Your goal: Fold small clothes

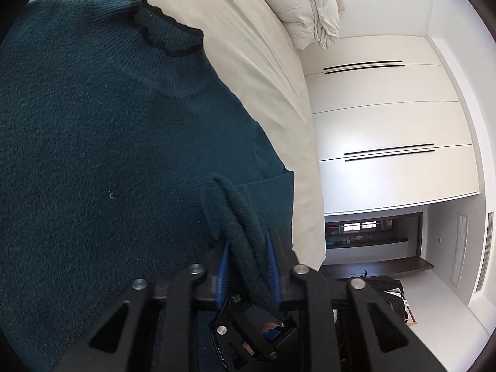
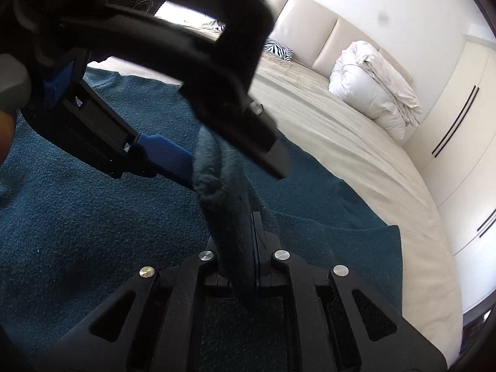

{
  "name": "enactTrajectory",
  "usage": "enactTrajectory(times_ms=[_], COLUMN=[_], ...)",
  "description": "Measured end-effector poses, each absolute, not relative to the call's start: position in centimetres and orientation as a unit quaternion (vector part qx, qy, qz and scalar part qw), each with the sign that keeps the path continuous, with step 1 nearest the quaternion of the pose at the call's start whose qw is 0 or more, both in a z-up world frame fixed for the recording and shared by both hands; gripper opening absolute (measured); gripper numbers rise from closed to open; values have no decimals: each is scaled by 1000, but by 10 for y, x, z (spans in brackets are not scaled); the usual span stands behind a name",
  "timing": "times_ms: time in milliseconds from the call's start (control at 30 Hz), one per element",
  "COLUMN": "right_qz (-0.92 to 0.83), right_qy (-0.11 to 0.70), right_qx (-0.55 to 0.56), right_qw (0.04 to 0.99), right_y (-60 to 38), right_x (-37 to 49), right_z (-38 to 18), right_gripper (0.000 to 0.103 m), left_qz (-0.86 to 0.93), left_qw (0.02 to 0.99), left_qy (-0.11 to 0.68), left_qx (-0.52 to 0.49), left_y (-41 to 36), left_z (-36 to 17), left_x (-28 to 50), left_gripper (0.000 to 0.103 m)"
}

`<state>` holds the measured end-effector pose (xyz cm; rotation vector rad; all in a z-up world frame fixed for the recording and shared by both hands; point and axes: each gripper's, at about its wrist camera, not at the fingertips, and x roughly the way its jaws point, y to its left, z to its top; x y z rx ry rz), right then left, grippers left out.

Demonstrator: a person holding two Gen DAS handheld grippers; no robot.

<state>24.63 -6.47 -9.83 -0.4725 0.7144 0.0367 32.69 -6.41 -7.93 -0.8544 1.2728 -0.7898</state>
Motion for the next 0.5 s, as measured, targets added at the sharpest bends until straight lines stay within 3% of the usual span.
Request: enactTrajectory(times_ms=[33,267,300,367,400,500], right_qz=[18,32,35,38,36,44], right_qy=[351,362,365,367,366,366], right_qx=[-222,-153,-125,-61,-27,66], right_qw=[909,919,922,927,930,927], right_y=[-67,-98,-109,-134,-149,-186], right_x=[246,217,211,202,196,180], right_z=[-97,-78,-74,-67,-65,-68], right_gripper=[9,24,29,51,68,72], left_qz=[-343,-324,-320,-314,-309,-288], left_qw=[653,692,702,716,724,749], left_qy=[559,539,532,522,518,512], left_qx=[-378,-355,-349,-341,-334,-305], left_y=[-65,-38,-29,-18,-12,7], left_z=[-80,-63,-60,-49,-43,-36], left_x=[332,326,324,327,329,333], left_gripper=[9,8,8,8,8,8])
